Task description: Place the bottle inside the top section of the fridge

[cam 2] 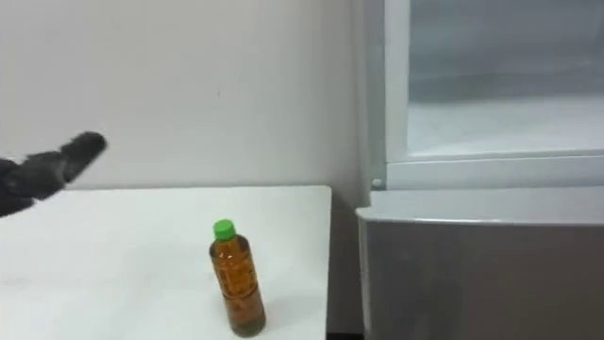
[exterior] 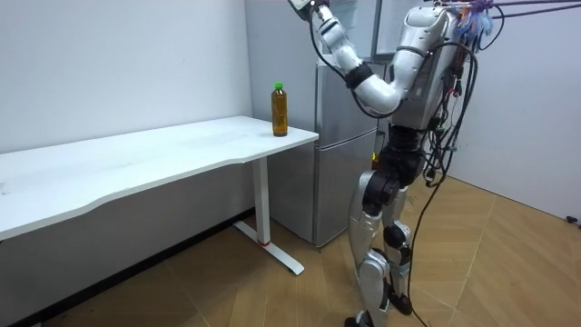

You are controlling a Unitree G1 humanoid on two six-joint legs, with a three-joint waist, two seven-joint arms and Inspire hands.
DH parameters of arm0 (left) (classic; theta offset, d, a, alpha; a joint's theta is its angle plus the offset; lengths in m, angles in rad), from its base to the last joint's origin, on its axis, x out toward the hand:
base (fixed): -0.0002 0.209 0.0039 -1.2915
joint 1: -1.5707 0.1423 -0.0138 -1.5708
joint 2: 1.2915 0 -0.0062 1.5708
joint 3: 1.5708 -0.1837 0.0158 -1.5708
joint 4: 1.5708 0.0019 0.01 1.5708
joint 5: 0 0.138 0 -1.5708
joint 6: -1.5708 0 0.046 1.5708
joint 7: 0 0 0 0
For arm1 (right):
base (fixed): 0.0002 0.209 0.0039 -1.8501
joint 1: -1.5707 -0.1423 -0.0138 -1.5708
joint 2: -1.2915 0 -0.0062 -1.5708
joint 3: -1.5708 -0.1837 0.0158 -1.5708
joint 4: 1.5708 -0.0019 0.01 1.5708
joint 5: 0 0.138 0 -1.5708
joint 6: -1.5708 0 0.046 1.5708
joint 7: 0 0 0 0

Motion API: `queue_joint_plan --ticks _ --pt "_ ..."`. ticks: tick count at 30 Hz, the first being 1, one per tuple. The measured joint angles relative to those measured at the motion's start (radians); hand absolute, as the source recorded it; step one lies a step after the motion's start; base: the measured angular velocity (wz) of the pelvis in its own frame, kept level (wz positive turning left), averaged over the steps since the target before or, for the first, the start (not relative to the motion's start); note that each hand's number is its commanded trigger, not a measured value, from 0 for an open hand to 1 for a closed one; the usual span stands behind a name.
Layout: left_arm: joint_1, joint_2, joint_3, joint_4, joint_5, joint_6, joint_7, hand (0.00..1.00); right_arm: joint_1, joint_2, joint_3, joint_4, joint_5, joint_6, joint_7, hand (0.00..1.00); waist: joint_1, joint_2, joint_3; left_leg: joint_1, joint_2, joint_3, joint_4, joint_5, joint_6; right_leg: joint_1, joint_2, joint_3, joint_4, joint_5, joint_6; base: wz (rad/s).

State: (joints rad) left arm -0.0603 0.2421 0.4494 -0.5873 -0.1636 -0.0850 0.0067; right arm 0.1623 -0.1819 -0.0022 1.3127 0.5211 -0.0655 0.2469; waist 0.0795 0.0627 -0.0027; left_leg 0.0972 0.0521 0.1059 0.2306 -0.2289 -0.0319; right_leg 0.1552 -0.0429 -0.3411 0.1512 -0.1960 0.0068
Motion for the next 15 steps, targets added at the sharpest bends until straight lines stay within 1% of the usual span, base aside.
queue_joint_plan --ticks 1,2,3,4,5,6,7,8,10,11,13,14,15 --pt "0.028 -0.006 0.029 0.0 0.003 -0.004 0.038 0.0 0.007 0.0 -0.008 -0.001 -0.001 0.0 0.006 0.0 0.008 0.0 -0.0004 0.0 -0.001 -0.002 0.001 0.0 0.0 0.001 -0.001 -0.006 0.0 -0.003 0.0 0.13" --pt "0.042 -0.009 0.042 0.0 0.005 -0.006 0.055 0.0 0.011 0.001 -0.015 -0.002 -0.004 0.0 0.007 0.0 0.012 0.002 -0.0018 -0.001 -0.001 -0.003 0.001 0.0 0.0 0.002 -0.001 -0.006 0.0 -0.004 0.001 0.08" --pt "0.082 -0.019 0.073 0.001 0.007 -0.014 0.087 0.0 0.021 0.003 -0.022 -0.013 -0.011 -0.001 0.006 0.0 0.017 0.005 -0.0019 -0.002 -0.003 -0.006 0.001 0.0 0.0 0.002 -0.002 -0.006 0.0 -0.006 0.002 0.06" --pt "0.128 -0.031 0.093 0.006 0.006 -0.023 0.114 0.0 0.033 0.002 -0.028 -0.03 -0.015 -0.001 0.004 0.0 0.021 0.002 -0.0004 -0.003 -0.005 -0.007 0.001 0.0 0.0 0.002 -0.004 -0.009 0.0 -0.007 0.003 0.06" --pt "0.152 -0.037 0.098 0.011 0.005 -0.026 0.126 0.0 0.04 0.002 -0.032 -0.04 -0.016 -0.002 0.003 0.0 0.022 0.004 -0.001 -0.003 -0.007 -0.009 0.001 0.0 0.0 0.002 -0.005 -0.01 0.0 -0.008 0.004 0.05" --pt "0.191 -0.051 0.103 0.026 0.003 -0.028 0.147 0.0 0.058 0.004 -0.032 -0.063 -0.016 -0.002 -0.004 0.0 0.027 0.003 0.0001 -0.001 -0.009 -0.012 0.001 0.0 0.0 0.003 -0.008 -0.01 0.004 -0.012 0.006 0.04" --pt "0.222 -0.066 0.103 0.055 -0.001 -0.037 0.165 0.0 0.069 0.005 -0.034 -0.078 -0.007 -0.008 -0.008 0.0 0.037 0.006 0.001 0.001 -0.011 -0.013 0.0 0.0 0.0 0.006 -0.01 -0.017 0.003 -0.012 0.006 0.0" --pt "0.239 -0.072 0.103 0.078 -0.002 -0.046 0.175 0.0 0.071 0.006 -0.036 -0.079 -0.002 -0.008 -0.011 0.0 0.037 0.007 0.0012 0.001 -0.011 -0.014 0.0 0.0 0.0 0.007 -0.01 -0.018 0.002 -0.012 0.006 0.03" --pt "0.308 -0.09 0.102 0.171 -0.019 -0.047 0.217 0.0 0.082 0.01 -0.044 -0.096 0.002 -0.008 -0.018 0.0 0.034 0.007 0.0015 -0.001 -0.011 -0.015 0.0 0.0 0.0 0.008 -0.01 -0.023 0.001 -0.013 0.006 0.04" --pt "0.326 -0.097 0.1 0.194 -0.022 -0.047 0.226 0.0 0.088 0.012 -0.05 -0.103 0.003 -0.009 -0.017 0.0 0.032 0.006 0.0014 -0.001 -0.011 -0.015 0.0 0.0 0.0 0.008 -0.01 -0.023 0.001 -0.014 0.006 0.0" --pt "0.384 -0.125 0.099 0.279 -0.021 -0.048 0.253 0.0 0.1 0.019 -0.079 -0.104 0.009 -0.008 -0.016 0.0 0.032 -0.001 0.0009 0.002 -0.012 -0.022 0.0 0.0 0.0 0.011 -0.011 -0.018 0.002 -0.016 0.006 0.0" --pt "0.392 -0.126 0.098 0.312 -0.022 -0.051 0.257 0.0 0.104 0.021 -0.091 -0.106 0.011 -0.008 -0.015 0.0 0.031 -0.004 0.0014 0.002 -0.012 -0.026 -0.001 0.0 0.0 0.012 -0.011 -0.02 0.002 -0.016 0.006 0.06" --pt "0.414 -0.125 0.097 0.387 -0.024 -0.063 0.26 0.0 0.114 0.022 -0.113 -0.114 0.012 -0.008 -0.013 0.0 0.03 -0.006 0.0019 0.004 -0.013 -0.029 -0.006 0.0 0.0 0.018 -0.01 -0.023 0.001 -0.017 0.007 0.09"
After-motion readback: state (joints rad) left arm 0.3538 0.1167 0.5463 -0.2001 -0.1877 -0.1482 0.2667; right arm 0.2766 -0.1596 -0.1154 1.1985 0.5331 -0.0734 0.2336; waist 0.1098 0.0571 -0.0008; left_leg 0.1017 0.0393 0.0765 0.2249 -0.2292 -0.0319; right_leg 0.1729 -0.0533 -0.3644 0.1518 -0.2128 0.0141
